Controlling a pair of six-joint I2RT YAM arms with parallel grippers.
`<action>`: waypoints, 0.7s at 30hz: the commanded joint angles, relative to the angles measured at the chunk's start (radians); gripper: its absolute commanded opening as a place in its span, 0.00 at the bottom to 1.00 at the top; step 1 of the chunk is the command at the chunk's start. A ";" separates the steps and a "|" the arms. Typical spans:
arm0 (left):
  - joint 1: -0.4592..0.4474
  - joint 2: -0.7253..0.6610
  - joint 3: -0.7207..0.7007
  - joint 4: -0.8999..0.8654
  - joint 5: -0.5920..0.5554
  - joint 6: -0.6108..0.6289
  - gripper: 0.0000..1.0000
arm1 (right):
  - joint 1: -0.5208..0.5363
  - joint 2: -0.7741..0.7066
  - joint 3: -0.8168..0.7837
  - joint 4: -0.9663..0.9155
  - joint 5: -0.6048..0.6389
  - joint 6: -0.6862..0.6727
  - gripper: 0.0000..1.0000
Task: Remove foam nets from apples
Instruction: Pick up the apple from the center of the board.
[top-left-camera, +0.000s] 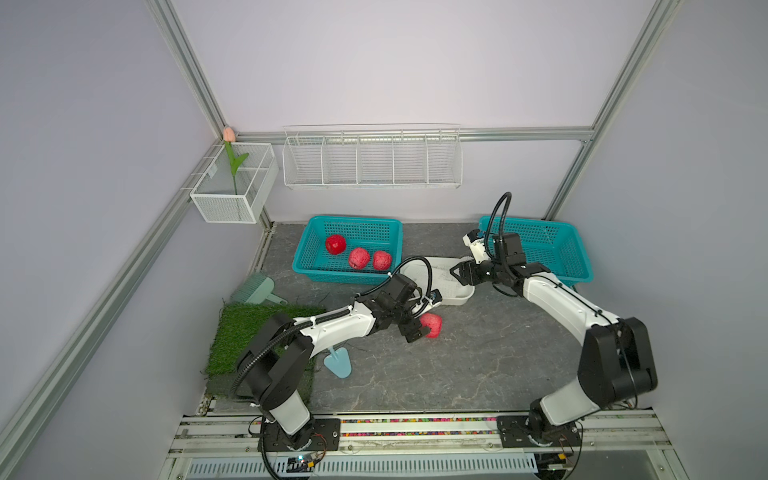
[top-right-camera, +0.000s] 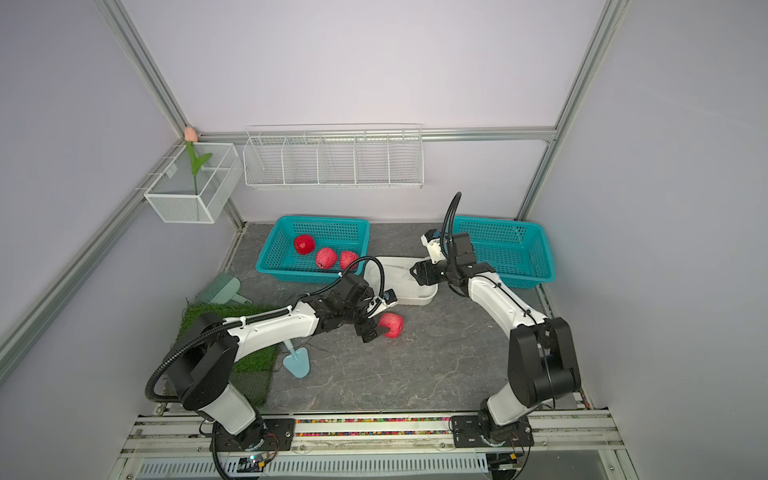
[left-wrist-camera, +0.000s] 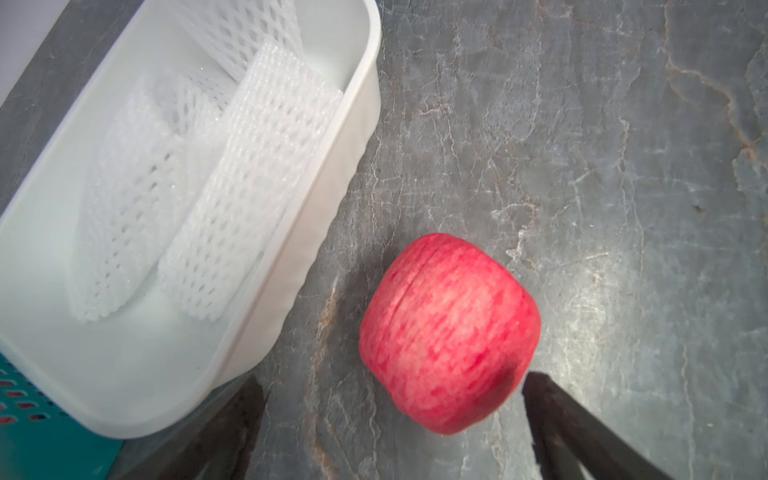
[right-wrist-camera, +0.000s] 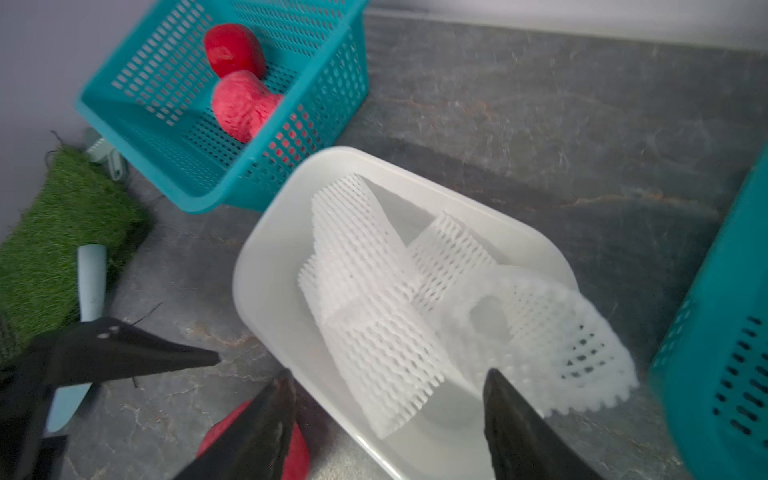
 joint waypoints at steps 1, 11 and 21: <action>-0.009 0.025 0.047 -0.029 0.035 0.061 0.99 | 0.007 -0.078 -0.057 0.026 -0.038 -0.015 0.77; -0.008 0.121 0.170 -0.230 0.145 0.232 0.99 | -0.008 -0.204 -0.147 -0.023 -0.044 -0.066 0.86; -0.008 0.271 0.300 -0.342 0.174 0.271 0.99 | -0.029 -0.241 -0.161 -0.029 -0.023 -0.082 0.87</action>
